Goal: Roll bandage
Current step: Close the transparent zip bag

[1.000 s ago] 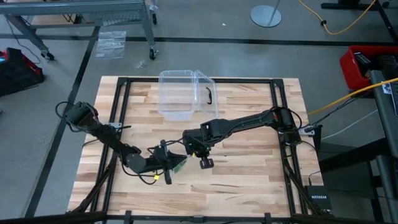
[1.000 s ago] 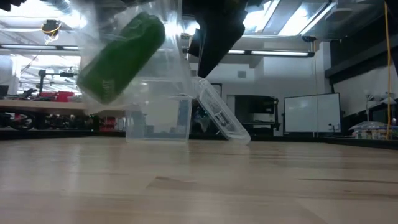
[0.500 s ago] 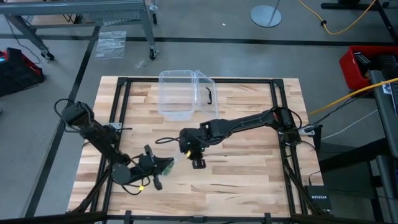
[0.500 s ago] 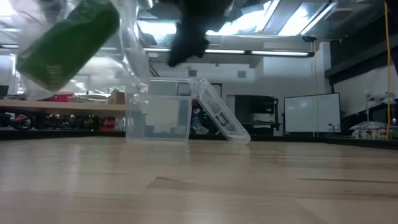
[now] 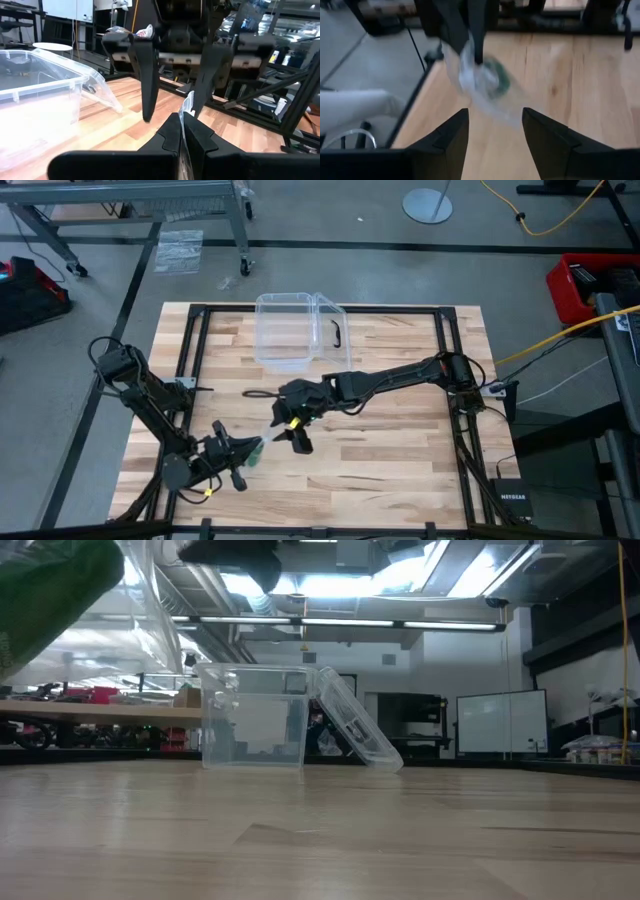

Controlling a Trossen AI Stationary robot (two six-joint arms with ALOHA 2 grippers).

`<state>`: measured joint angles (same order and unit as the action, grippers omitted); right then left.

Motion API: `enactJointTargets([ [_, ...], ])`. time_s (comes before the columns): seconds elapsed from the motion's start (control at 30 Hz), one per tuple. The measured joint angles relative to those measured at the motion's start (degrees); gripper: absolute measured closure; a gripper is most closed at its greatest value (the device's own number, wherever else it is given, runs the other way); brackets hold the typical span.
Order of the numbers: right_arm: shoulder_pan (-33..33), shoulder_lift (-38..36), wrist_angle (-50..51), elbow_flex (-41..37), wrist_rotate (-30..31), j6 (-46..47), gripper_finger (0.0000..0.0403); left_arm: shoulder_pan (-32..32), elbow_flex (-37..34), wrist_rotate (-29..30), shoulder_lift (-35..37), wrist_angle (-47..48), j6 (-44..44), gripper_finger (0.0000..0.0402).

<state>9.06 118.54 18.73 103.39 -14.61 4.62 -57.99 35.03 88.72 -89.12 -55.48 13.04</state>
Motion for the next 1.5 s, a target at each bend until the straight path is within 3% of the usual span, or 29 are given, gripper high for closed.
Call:
enactJointTargets([
  [0.23,0.73,-0.04,-5.85,0.02,-0.04,1.77,0.0213,-0.16,0.00,0.12,0.00,0.00,0.00,0.0401],
  [0.5,2.97,-0.04,-5.28,0.02,-0.44,1.58,0.0213,-0.16,0.00,0.06,0.00,-0.02,0.00,0.0401],
  [0.8,3.34,-0.04,-5.46,0.02,5.11,1.45,0.0213,-0.16,0.00,0.06,0.00,-0.02,0.38,0.0401],
  [1.5,3.34,2.27,-8.46,0.10,4.96,3.15,0.0213,-0.02,-0.04,-1.90,-0.02,-0.68,3.49,0.0401],
])
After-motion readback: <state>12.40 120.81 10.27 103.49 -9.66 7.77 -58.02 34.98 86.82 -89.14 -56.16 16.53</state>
